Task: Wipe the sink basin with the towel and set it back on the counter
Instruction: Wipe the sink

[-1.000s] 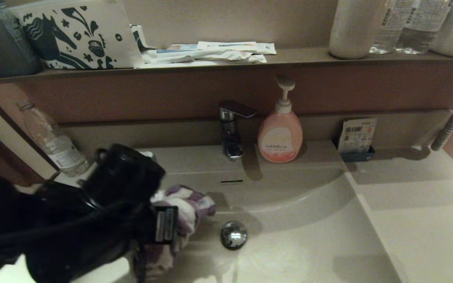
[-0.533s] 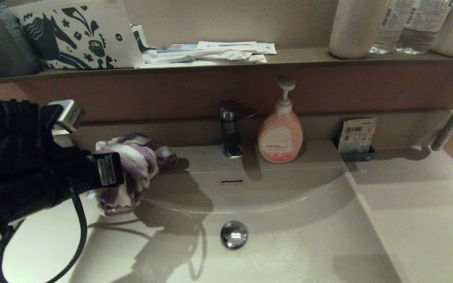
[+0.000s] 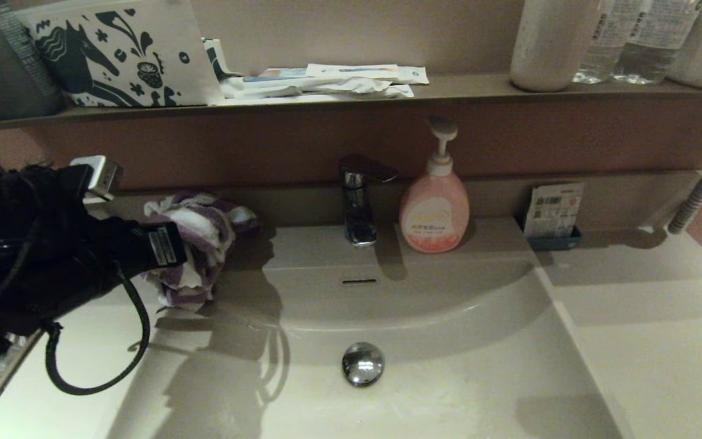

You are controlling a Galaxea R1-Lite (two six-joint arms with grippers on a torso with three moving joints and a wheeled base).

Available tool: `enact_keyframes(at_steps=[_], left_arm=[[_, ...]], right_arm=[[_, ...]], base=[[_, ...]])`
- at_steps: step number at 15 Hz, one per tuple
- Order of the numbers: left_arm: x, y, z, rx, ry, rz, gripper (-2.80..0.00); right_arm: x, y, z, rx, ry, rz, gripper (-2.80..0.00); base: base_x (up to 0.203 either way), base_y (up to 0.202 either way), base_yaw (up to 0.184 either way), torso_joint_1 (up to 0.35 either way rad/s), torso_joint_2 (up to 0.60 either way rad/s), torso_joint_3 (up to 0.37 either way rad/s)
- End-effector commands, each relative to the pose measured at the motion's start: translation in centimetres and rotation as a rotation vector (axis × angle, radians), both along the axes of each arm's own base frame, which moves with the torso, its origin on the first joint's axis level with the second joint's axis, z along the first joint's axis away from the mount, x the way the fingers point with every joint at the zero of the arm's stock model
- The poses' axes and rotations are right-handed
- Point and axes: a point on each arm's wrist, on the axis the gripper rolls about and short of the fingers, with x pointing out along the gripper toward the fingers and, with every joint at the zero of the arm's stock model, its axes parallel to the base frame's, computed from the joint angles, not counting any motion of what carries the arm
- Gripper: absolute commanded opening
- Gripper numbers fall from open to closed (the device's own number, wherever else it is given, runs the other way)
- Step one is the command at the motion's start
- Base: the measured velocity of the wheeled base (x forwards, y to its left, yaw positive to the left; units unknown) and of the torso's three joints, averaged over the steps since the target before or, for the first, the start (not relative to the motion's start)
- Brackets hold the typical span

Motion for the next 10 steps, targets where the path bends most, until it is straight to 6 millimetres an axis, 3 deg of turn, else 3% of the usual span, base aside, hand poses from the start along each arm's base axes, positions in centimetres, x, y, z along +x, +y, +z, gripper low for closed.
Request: enact_keyframes(at_steps=[1,3,6,10], left_arm=[[1.5,-0.2,-2.8,0.003,0.02,-0.002,-2.8],[2.7,-0.8,-4.3,0.002,0.017,-0.015,-2.8],[3.2,-2.9,-5.1,-0.016,-0.041,-0.069,-2.8],[2.2,-7.4,-6.2,-0.085,-0.02,-0.094,-2.8]], right_arm=[[0.0,0.0,0.0,0.0,0.001,0.0,-2.8],[0.0,0.0,0.0,0.0,0.001,0.0,-2.8],[0.0,0.0,0.0,0.0,0.001,0.0,-2.8],[0.0,0.0,0.0,0.0,0.001,0.0,-2.8]], base=[[0.0,0.0,0.0,0.0,0.0,0.0],[0.0,0.0,0.0,0.0,0.0,0.0],[0.0,0.0,0.0,0.0,0.0,0.0],[0.0,0.0,0.0,0.0,0.0,0.0]])
